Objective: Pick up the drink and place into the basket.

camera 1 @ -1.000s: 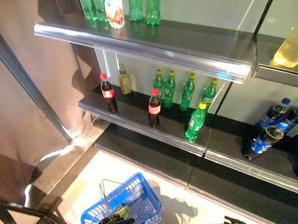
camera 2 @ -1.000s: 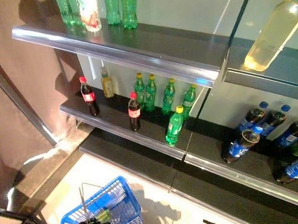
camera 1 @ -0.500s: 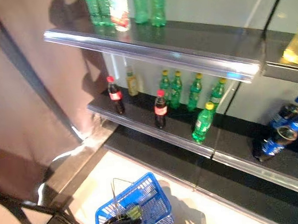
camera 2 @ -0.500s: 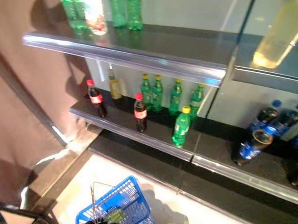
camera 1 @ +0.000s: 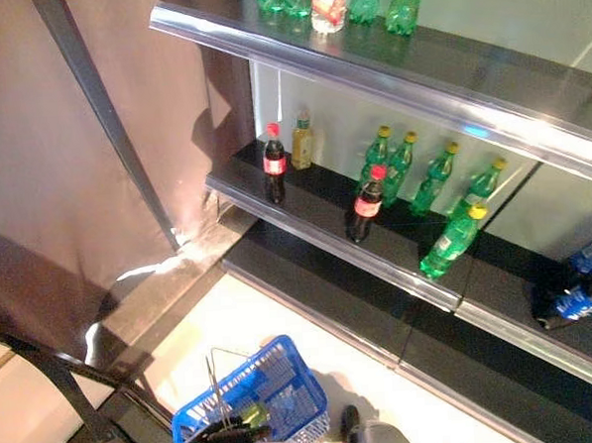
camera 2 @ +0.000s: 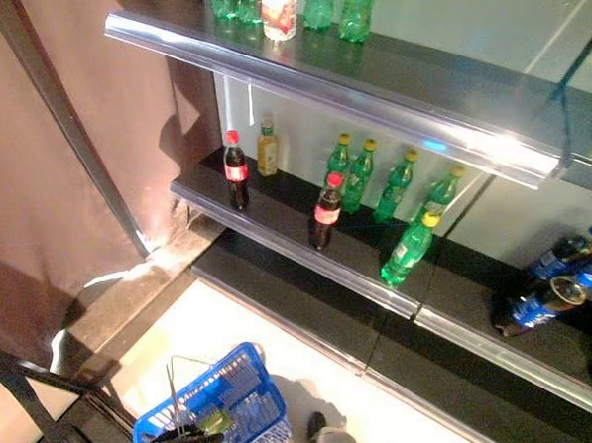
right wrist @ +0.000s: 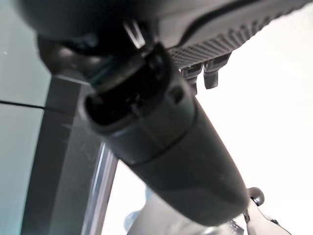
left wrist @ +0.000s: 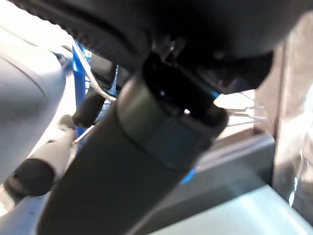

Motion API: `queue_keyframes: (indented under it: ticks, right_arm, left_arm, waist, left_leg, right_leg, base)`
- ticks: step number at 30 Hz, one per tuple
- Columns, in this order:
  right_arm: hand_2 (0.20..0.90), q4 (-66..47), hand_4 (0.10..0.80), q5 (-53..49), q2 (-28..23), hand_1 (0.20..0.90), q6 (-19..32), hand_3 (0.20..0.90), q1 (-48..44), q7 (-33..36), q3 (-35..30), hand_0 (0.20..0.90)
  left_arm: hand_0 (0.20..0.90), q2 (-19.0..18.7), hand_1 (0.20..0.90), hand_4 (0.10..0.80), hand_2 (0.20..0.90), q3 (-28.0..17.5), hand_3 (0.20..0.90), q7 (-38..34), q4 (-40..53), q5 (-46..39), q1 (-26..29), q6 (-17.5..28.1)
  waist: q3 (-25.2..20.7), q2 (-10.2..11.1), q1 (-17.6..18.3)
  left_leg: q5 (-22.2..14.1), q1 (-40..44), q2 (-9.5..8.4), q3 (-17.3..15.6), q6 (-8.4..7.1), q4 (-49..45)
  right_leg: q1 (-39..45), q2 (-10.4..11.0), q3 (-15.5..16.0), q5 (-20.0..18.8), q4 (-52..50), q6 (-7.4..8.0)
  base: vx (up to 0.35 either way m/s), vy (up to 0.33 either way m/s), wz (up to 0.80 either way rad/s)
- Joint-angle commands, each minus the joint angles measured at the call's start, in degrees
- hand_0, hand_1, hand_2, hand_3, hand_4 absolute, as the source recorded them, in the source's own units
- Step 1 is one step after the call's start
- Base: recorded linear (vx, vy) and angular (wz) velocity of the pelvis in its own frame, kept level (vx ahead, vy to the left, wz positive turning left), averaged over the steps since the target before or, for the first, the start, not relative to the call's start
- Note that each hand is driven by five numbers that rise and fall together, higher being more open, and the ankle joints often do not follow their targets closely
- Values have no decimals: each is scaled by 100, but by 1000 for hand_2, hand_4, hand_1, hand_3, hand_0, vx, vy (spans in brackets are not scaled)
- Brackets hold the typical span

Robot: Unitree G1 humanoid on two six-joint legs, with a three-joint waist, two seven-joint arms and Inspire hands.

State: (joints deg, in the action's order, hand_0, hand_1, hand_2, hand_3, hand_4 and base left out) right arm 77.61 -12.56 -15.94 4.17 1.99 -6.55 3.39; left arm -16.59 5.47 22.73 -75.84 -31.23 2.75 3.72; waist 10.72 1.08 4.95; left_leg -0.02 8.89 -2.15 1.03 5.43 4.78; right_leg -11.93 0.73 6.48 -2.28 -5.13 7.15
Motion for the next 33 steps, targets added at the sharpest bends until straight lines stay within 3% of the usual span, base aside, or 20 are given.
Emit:
queue_keyframes:
  ticks: [1,5,8,9,10,11,12,15,16,19,20,26,31,33]
  right_arm:
    - [900,242,800,-135,-309,900,148,900,-212,134,-67,900]
    - [900,191,800,-262,-290,900,132,900,-224,152,-29,900]
    - [900,67,800,-190,-301,900,125,900,-235,166,0,900]
    - [900,-100,800,-111,-365,900,93,900,-218,164,8,900]
    - [900,-168,800,-92,-405,900,83,900,-213,179,-2,900]
    - [900,-195,800,-194,-449,900,100,900,-215,215,-27,900]
    - [900,-174,800,-248,-472,900,132,900,-239,206,-41,900]
    - [900,-142,800,-245,-495,900,148,900,-340,161,11,900]
    - [900,-80,800,-240,-505,900,158,900,-432,139,67,900]
    - [900,-89,800,-383,-497,900,126,900,-469,200,59,900]
    - [900,-83,800,-450,-442,900,196,900,-403,227,12,900]
    - [900,31,800,-196,-374,900,289,900,-192,162,-78,900]
    - [900,-126,800,-263,-417,900,244,900,-209,122,-33,900]
    - [900,-220,800,-424,-391,900,152,900,-236,196,-76,900]
  left_arm:
    - [300,-165,300,100,300,-28,200,535,496,-48,218,490]
    - [300,-109,300,100,300,-24,200,510,504,5,213,543]
    - [300,-77,300,100,300,-13,200,482,517,-102,210,590]
    - [300,-25,300,100,300,30,200,467,596,-221,232,595]
    - [300,5,300,100,300,56,200,461,639,-253,260,586]
    - [300,16,300,100,300,136,200,498,708,-260,318,553]
    - [300,28,300,100,300,175,200,500,763,-252,341,546]
    - [300,53,300,100,300,146,200,463,808,-275,313,583]
    - [300,49,300,100,300,88,200,469,798,-275,278,604]
    - [300,42,300,100,300,83,200,419,787,-187,311,546]
    - [300,44,300,100,300,126,200,427,746,-118,339,526]
    - [300,-3,300,100,300,75,200,426,730,-170,304,510]
    - [300,-83,300,100,300,17,200,520,725,-128,229,515]
    - [300,-90,300,100,300,26,200,549,677,-23,263,475]
  waist:
    - [-289,102,-114]
    - [-422,118,-160]
    - [-449,125,-174]
    - [-369,181,-226]
    - [-297,179,-249]
    - [-208,208,-279]
    - [-165,226,-313]
    - [-120,190,-457]
    - [-131,146,-541]
    - [-221,88,-497]
    - [-286,8,-420]
    - [-338,-25,-347]
    - [-292,118,-461]
    - [-204,191,-457]
  left_leg:
    - [-681,197,-428,-127,-191,-250]
    - [-798,132,-423,-115,-204,-498]
    - [-901,2,-387,-239,-311,-888]
    - [-539,-601,-321,-492,-604,-2096]
    - [-229,-902,-136,-661,-798,-2488]
    - [-70,-1138,257,-826,-928,-2633]
    - [-128,-1152,410,-847,-931,-2449]
    - [-210,-1066,398,-559,-860,-1598]
    - [-142,-986,471,-423,-843,-1087]
    - [-58,-818,555,-541,-861,-689]
    - [118,-654,641,-644,-972,-318]
    - [-15,-367,512,-672,-892,-206]
    - [-331,-430,280,-307,-754,-617]
    - [-436,-459,190,-368,-647,-714]
  right_leg:
    - [38,89,-482,-556,49,140]
    - [286,57,-464,-422,78,2]
    - [474,82,-414,-294,102,-112]
    - [788,184,-331,-156,194,-247]
    - [936,215,-279,-79,211,-318]
    - [1089,318,-168,0,235,-365]
    - [1161,396,-110,38,262,-352]
    - [1218,406,-178,80,309,-268]
    - [1226,363,-280,119,339,-248]
    - [1182,351,-186,180,296,-243]
    - [1171,335,-95,225,221,-218]
    - [1314,387,-96,289,194,-106]
    - [1361,478,-324,200,298,-50]
    - [1273,566,-418,134,221,68]
  base:
    - [251,-66,119]
    - [152,-109,101]
    - [89,-81,64]
    - [56,-77,38]
    - [34,-62,75]
    - [-11,19,85]
    - [6,54,101]
    - [83,85,49]
    - [87,103,7]
    - [60,129,-6]
    - [56,165,-24]
    - [131,132,-2]
    - [51,108,-10]
    - [52,218,-43]
